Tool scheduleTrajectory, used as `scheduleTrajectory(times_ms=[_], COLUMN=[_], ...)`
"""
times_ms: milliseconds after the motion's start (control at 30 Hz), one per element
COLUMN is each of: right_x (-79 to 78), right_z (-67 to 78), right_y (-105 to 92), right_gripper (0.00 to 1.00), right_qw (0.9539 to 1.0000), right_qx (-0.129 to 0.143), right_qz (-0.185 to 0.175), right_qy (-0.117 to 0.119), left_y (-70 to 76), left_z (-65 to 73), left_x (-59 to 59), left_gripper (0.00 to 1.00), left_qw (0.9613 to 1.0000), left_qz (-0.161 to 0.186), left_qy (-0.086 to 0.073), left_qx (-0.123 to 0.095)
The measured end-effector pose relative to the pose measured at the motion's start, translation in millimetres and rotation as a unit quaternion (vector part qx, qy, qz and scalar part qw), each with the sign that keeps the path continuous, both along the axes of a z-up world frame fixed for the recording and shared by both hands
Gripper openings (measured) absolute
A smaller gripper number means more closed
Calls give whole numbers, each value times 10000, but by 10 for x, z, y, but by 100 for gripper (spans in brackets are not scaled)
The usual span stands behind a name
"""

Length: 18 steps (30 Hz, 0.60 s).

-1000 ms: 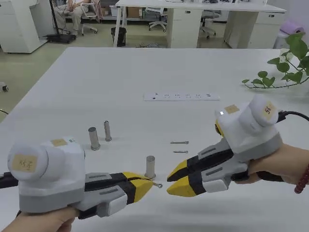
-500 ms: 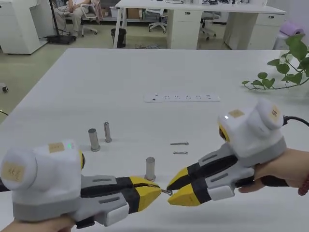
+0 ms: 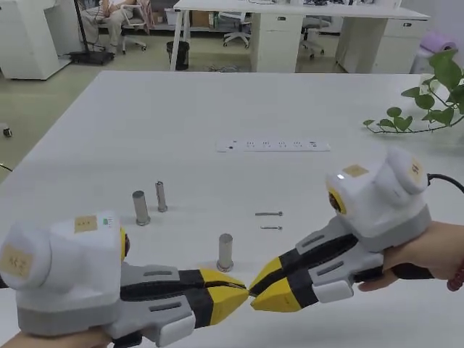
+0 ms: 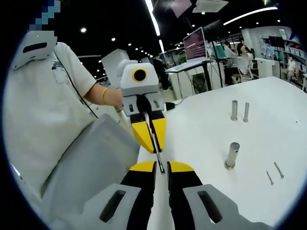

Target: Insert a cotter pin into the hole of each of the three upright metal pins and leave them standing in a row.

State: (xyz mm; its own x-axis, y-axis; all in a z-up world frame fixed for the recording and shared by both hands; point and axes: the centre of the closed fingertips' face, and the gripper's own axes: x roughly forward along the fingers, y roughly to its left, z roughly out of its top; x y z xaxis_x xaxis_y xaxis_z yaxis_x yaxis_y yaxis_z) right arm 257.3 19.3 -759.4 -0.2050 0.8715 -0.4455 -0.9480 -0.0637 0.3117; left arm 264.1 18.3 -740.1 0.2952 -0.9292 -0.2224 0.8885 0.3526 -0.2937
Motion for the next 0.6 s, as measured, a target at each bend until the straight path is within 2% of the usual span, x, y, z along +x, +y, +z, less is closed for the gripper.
scheduleTrajectory(times_ms=[300,600], right_x=[-60,-75], right_z=[11,3], right_y=[15,16], right_gripper=[6,4], right_qw=[9999,9993], right_qx=[67,-52], right_qz=[99,252], right_qy=[-28,-257], left_y=[-12,-20], left_z=[37,20], left_x=[-11,-11], left_gripper=[0,1], left_qw=[9999,9999], left_qz=[-57,-92], left_qy=[-28,-34], left_qx=[-87,-52])
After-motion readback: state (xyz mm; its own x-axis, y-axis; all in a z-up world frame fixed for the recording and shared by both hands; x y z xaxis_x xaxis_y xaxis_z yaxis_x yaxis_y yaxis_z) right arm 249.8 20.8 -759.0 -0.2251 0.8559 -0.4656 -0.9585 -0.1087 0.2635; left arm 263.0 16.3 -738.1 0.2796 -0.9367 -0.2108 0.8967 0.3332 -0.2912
